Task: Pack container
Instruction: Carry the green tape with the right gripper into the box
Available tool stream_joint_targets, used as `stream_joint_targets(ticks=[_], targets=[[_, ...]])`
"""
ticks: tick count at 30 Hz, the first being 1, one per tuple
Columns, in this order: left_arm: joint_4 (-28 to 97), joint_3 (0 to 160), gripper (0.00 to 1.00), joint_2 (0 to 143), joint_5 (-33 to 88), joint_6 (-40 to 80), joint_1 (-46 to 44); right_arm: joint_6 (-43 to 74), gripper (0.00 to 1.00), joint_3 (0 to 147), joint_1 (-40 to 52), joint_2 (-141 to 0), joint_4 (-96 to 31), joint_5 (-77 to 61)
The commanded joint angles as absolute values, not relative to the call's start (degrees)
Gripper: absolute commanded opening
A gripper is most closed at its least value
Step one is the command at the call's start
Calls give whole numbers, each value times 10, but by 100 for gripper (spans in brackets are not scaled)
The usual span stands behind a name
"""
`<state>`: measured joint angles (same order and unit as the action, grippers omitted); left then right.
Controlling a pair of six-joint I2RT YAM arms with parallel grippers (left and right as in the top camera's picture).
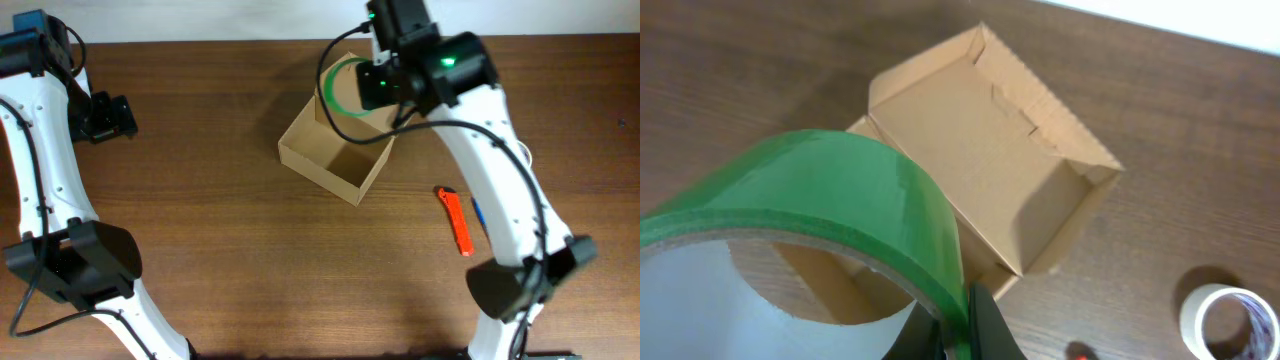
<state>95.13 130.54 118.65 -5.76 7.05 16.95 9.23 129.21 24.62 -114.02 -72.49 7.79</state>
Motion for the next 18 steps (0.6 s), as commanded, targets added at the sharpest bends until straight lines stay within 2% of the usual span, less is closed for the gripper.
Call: stream_joint_targets(ticks=[1, 18], targets=[[952, 1303, 100, 1189, -52, 67, 170, 83, 4, 1295, 248, -1189, -717, 90], [952, 1303, 100, 1189, -52, 67, 170, 40, 4, 1294, 248, -1312, -678, -4]])
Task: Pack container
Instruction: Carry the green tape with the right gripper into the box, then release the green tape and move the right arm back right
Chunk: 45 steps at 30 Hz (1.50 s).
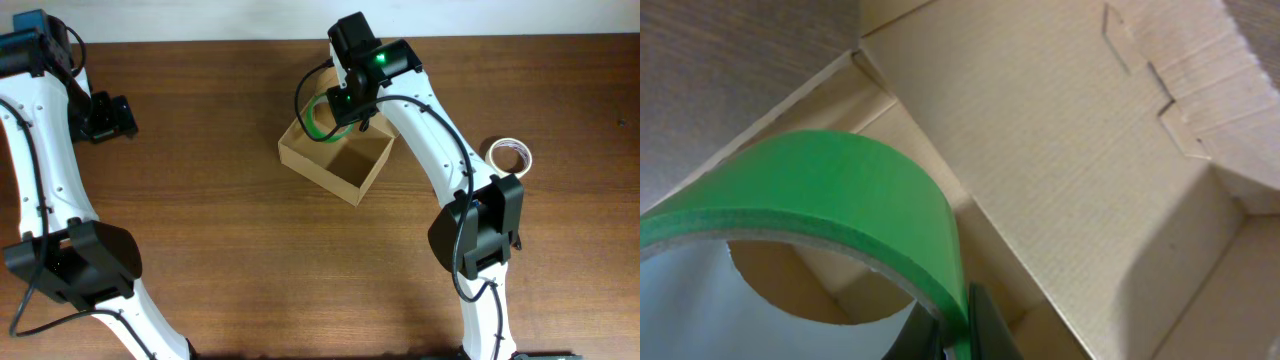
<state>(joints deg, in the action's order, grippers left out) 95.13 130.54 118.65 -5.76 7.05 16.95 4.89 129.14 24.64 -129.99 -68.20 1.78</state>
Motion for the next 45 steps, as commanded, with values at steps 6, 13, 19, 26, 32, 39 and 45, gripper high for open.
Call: stream_joint_targets(ticks=[6, 13, 19, 26, 32, 39, 45], targets=[[952, 1303, 100, 1189, -52, 67, 170, 40, 3, 1292, 251, -1326, -679, -12], [952, 1303, 100, 1189, -52, 67, 170, 40, 4, 1291, 256, -1345, -676, -11], [952, 1303, 100, 1189, -52, 67, 170, 40, 4, 1291, 256, -1364, -670, -11], [952, 1303, 100, 1189, -52, 67, 170, 41, 4, 1291, 256, -1388, -662, -9], [952, 1303, 100, 1189, -52, 67, 170, 41, 4, 1290, 255, -1400, -651, -9], [952, 1303, 100, 1189, -52, 67, 170, 41, 27, 1290, 256, -1400, -643, -9], [952, 1303, 100, 1189, -52, 67, 170, 35, 28, 1298, 256, -1398, -674, -9]])
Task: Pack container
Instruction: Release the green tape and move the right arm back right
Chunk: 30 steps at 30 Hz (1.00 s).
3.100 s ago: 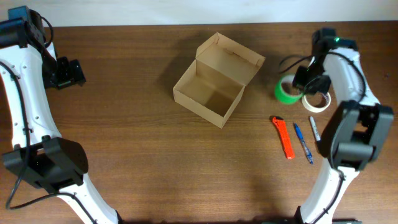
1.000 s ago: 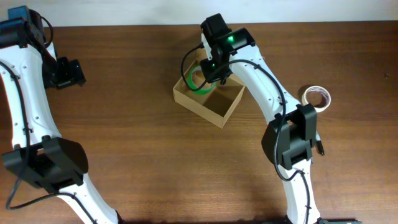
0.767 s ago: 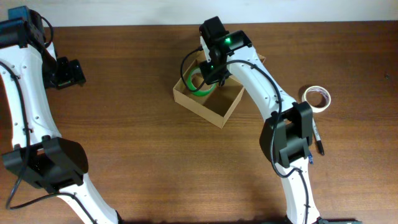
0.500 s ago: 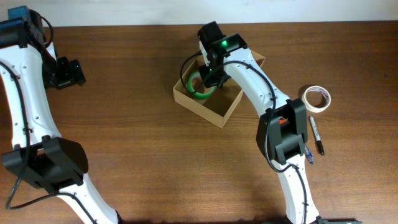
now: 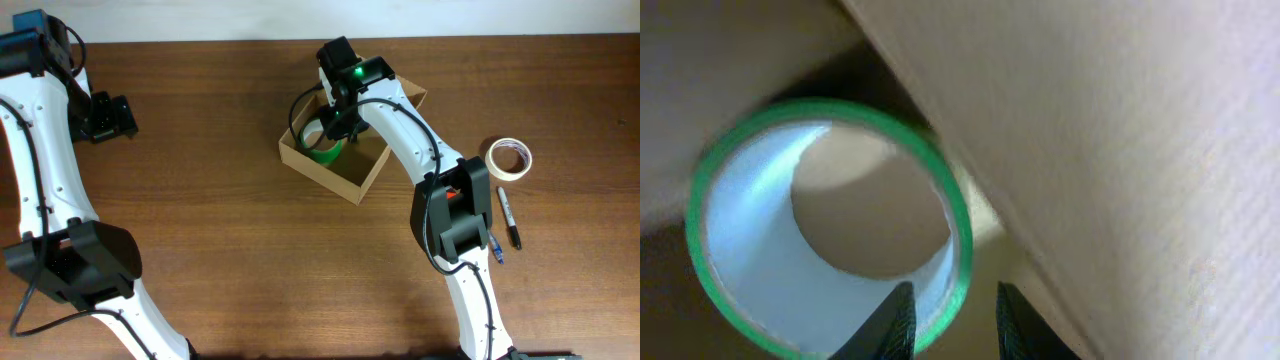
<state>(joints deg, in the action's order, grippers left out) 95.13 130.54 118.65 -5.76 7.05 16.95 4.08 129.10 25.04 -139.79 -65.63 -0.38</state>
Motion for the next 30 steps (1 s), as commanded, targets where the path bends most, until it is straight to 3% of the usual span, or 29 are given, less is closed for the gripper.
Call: stream_joint_targets(ticks=[1, 7, 17, 21, 24, 30], targets=[[952, 1303, 100, 1189, -52, 67, 170, 34, 28, 1302, 256, -1396, -684, -9], [952, 1303, 100, 1189, -52, 67, 170, 16, 32, 1316, 273, -1306, -749, 76], [952, 1303, 100, 1189, -52, 67, 170, 6, 46, 1315, 253, -1021, -776, 239], [952, 1303, 100, 1189, -52, 67, 170, 39, 51, 1312, 175, -924, -779, 286], [952, 1303, 100, 1189, -52, 67, 170, 86, 52, 1311, 50, -891, -793, 257], [952, 1303, 100, 1189, -52, 67, 170, 171, 52, 1273, -104, -951, -836, 184]])
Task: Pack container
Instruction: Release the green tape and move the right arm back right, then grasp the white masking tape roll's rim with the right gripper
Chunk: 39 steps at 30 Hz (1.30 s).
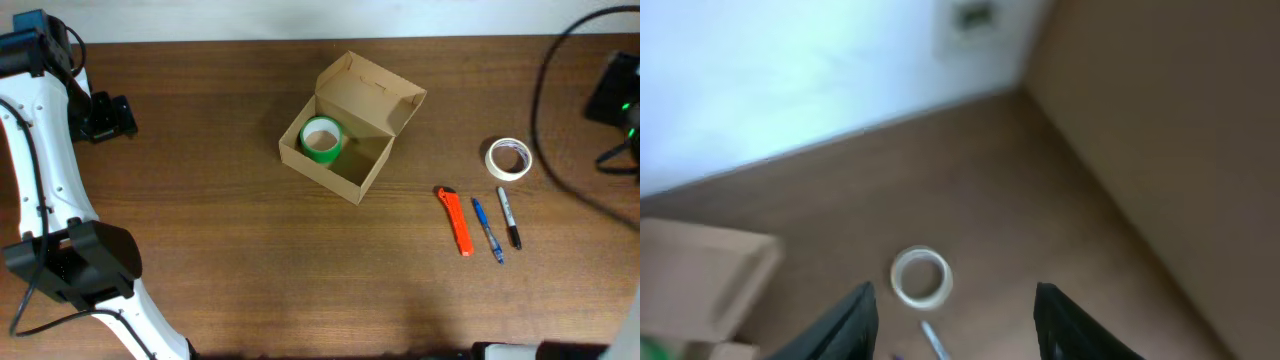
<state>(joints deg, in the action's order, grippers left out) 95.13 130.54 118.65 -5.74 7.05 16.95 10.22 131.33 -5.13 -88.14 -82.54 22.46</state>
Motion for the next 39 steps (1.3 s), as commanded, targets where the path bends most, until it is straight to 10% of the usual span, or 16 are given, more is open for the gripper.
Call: stream_joint_targets(ticks=[1, 14, 39], targets=[[952, 1303, 100, 1189, -52, 67, 170, 175, 53, 1261, -116, -968, -835, 181], [952, 1303, 100, 1189, -52, 67, 170, 175, 56, 1203, -162, -1202, -812, 136], [952, 1303, 100, 1189, -52, 67, 170, 144, 57, 939, -218, -1216, -587, 19]])
